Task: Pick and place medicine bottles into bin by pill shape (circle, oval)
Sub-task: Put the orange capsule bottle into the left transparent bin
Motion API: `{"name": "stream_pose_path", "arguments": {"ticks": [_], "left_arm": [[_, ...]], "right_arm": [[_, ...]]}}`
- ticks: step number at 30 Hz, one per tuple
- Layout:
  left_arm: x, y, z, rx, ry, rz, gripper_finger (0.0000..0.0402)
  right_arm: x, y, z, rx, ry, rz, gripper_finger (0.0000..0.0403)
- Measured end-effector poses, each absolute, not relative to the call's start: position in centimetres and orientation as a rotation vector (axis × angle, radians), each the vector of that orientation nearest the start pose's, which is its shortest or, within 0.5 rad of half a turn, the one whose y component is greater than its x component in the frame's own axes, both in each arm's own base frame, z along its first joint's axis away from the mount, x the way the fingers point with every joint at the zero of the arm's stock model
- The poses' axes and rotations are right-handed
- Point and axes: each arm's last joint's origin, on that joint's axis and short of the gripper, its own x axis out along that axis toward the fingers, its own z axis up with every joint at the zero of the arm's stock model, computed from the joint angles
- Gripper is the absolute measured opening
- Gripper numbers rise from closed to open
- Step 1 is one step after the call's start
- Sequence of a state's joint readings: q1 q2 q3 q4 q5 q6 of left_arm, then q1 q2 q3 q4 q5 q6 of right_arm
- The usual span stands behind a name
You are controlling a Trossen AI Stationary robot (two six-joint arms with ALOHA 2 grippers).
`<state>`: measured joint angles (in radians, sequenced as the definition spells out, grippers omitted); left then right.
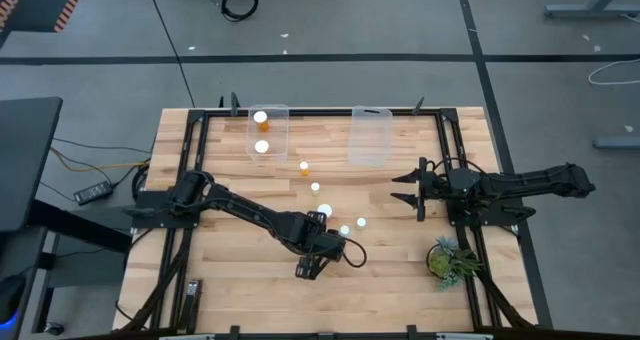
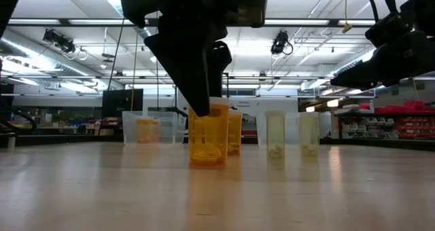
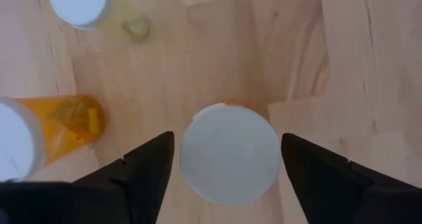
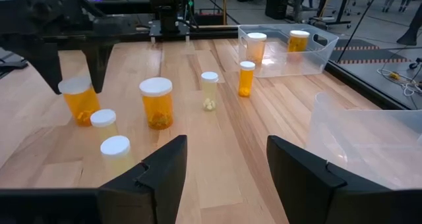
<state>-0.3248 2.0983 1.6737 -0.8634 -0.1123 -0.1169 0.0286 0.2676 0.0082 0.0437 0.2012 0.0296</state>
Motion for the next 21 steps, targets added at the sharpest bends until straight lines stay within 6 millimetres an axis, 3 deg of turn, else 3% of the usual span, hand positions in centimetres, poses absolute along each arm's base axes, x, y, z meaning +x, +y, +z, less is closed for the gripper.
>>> {"name": "stream_pose_path", "arguments": {"ticks": [10,21], "left_arm": [[40.7,-13.3,19.3,0.177,1.264,-0.106,0.0215],[41.0,-13.3,20.4,0.170,1.245,-0.106,0.0228]], "right_arm": [[11.2,-0.3,14.8,0.005,0.212,-0.175,0.0216],[11.2,-0.3,14.8,0.005,0.212,-0.175,0.0216]]}}
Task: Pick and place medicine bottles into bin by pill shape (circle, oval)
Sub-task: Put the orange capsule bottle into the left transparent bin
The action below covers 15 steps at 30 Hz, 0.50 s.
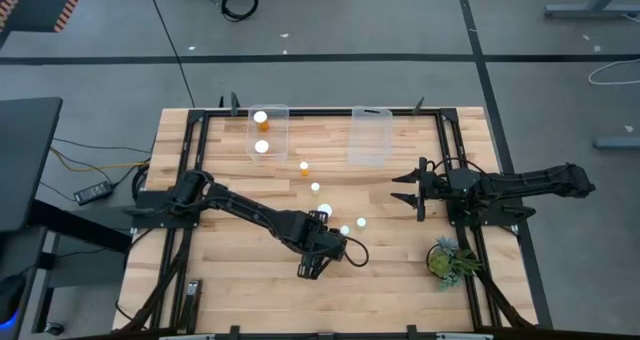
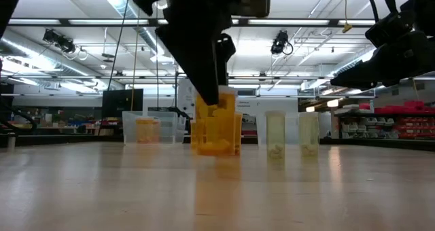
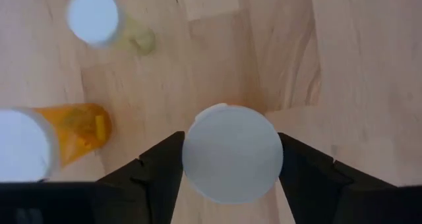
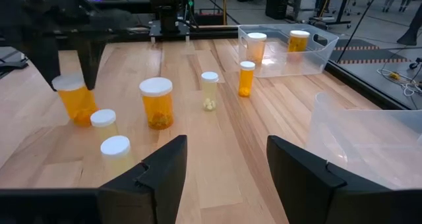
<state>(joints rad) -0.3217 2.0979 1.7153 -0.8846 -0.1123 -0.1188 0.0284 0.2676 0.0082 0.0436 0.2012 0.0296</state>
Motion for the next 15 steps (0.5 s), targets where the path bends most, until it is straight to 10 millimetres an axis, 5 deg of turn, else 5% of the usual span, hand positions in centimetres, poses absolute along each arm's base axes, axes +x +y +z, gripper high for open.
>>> {"name": "stream_pose_path", "arguments": {"ticks": [15], "left_arm": [[42.2,-10.8,26.1,0.189,1.217,-0.062,0.0223]], "right_arm": [[11.2,-0.3,14.8,0.005,0.212,-0.175,0.0216]]}}
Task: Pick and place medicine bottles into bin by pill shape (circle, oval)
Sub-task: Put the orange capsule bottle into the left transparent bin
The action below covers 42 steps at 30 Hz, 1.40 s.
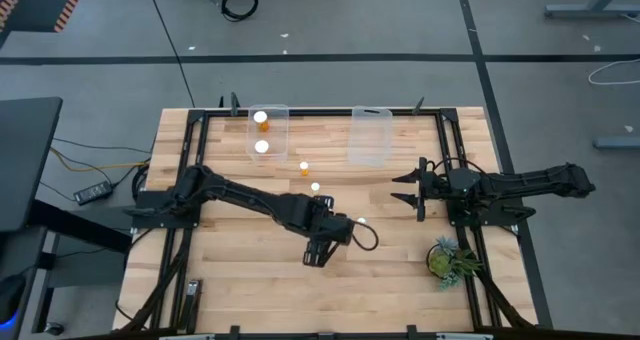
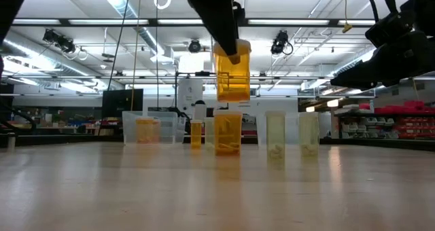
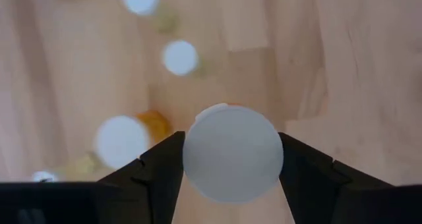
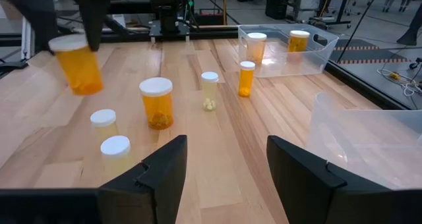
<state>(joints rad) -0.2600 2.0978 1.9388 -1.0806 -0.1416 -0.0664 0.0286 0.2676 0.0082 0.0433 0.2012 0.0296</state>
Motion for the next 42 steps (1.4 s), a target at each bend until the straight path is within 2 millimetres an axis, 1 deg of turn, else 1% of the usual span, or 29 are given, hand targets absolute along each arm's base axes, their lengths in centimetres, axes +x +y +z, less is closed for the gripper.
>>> {"name": "stream_pose_path", "arguments": {"ticks": [5,11,14,18,24,29,35,42], "left_arm": [[42.5,-9.1,26.7,0.176,1.223,-0.034,0.0215],[42.5,-7.2,26.7,0.175,1.259,-0.009,0.0223],[42.6,-6.4,26.7,0.167,1.264,0.006,0.0219],[42.5,-5.4,26.6,0.168,1.297,0.015,0.0214],[42.4,-4.3,26.5,0.157,1.325,0.037,0.0221],[42.1,-3.4,26.4,0.147,1.362,0.054,0.0214],[41.9,-2.4,26.4,0.143,1.394,0.081,0.0221],[41.4,-0.5,26.3,0.131,1.450,0.129,0.0214]], "right_arm": [[11.2,-0.3,14.8,0.005,0.212,-0.175,0.0216],[11.2,-0.3,14.8,0.005,0.212,-0.175,0.0216],[11.2,-0.3,14.8,0.005,0.212,-0.175,0.0216],[11.2,-0.3,14.8,0.005,0.212,-0.175,0.0216],[11.2,-0.3,14.8,0.005,0.212,-0.175,0.0216],[11.2,-0.3,14.8,0.005,0.212,-0.175,0.0216],[11.2,-0.3,14.8,0.005,0.212,-0.175,0.0216],[11.2,-0.3,14.8,0.005,0.212,-0.175,0.0216]]}}
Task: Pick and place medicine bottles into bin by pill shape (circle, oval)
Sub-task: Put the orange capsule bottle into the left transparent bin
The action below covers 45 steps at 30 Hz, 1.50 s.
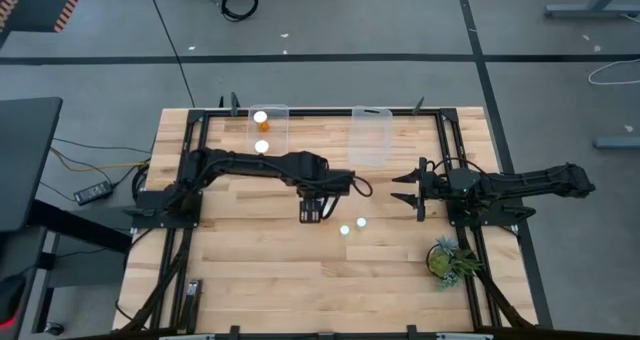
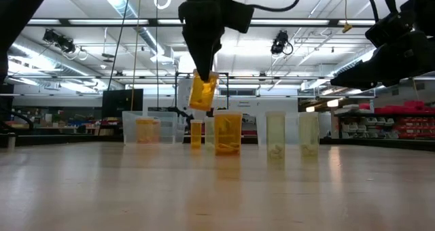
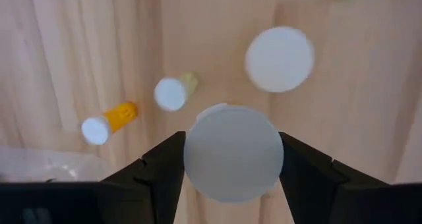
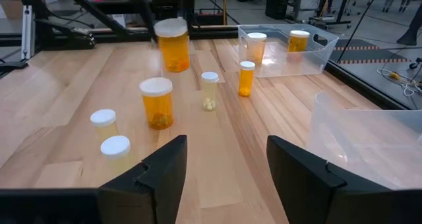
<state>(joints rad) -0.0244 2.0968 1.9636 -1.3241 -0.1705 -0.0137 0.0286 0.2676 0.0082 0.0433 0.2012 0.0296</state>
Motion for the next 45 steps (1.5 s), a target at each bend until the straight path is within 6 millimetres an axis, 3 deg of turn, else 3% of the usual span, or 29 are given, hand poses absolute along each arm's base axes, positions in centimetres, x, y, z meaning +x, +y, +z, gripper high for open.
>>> {"name": "stream_pose_path", "arguments": {"ticks": [23,37,45], "left_arm": [[38.7,10.4,26.6,0.044,1.599,0.365,0.0212],[36.2,15.1,28.7,-0.044,1.546,0.492,0.0212],[35.3,18.0,28.5,-0.070,1.500,0.591,0.0222]], "right_arm": [[11.2,-0.3,14.8,0.005,0.212,-0.175,0.0216],[11.2,-0.3,14.8,0.005,0.212,-0.175,0.0216],[11.2,-0.3,14.8,0.005,0.212,-0.175,0.0216]]}}
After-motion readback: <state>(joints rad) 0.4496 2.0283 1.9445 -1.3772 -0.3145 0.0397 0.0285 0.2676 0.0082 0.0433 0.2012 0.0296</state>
